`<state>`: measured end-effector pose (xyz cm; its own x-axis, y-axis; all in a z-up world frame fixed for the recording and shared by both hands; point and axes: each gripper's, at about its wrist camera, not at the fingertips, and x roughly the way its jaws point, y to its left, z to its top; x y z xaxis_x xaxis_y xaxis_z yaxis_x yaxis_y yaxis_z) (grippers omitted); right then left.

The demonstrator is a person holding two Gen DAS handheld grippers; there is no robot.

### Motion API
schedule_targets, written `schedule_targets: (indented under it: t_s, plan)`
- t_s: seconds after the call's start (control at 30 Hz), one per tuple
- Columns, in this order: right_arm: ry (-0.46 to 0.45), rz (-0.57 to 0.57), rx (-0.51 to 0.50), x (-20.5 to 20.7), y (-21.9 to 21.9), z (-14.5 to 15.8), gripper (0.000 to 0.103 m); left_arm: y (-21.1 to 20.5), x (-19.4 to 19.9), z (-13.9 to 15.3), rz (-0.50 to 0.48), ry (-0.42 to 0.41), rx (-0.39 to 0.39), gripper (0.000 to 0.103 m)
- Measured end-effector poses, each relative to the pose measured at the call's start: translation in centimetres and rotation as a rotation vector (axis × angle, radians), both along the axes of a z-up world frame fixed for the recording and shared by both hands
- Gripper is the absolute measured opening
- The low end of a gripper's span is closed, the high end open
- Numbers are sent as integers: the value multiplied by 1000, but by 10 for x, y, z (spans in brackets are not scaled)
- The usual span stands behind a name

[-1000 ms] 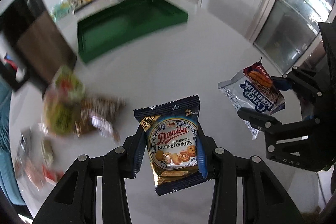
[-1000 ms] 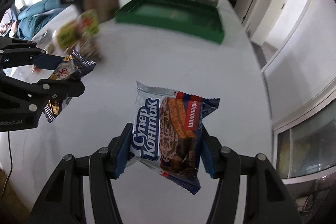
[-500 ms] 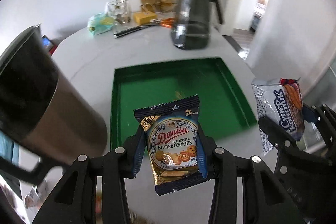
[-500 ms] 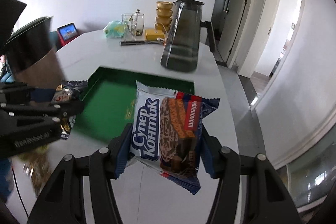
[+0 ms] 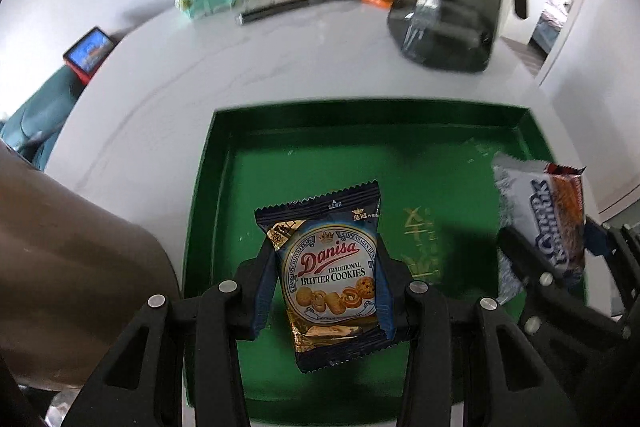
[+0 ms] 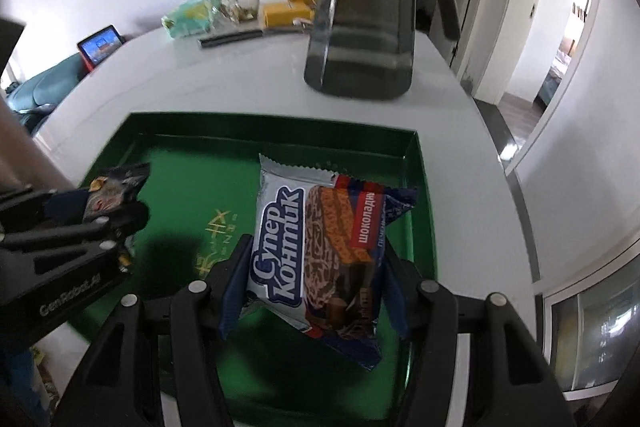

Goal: Organize snacks
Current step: 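Carry both packs to the green tray and lower them inside, then open both tools to release the packs into the green tray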

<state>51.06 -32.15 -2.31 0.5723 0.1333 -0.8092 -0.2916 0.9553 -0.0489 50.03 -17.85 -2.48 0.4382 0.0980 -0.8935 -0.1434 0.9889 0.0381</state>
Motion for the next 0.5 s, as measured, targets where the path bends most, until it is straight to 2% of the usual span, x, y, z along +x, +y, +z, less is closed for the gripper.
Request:
schedule_targets:
  t_s: [0.1, 0.5]
  plan:
    - [21, -4, -7, 9, 2, -7, 76, 4, 4, -11, 10, 22, 0, 37]
    - [61, -21, -25, 15, 1, -18, 78, 1, 0, -20, -3, 57, 9, 39]
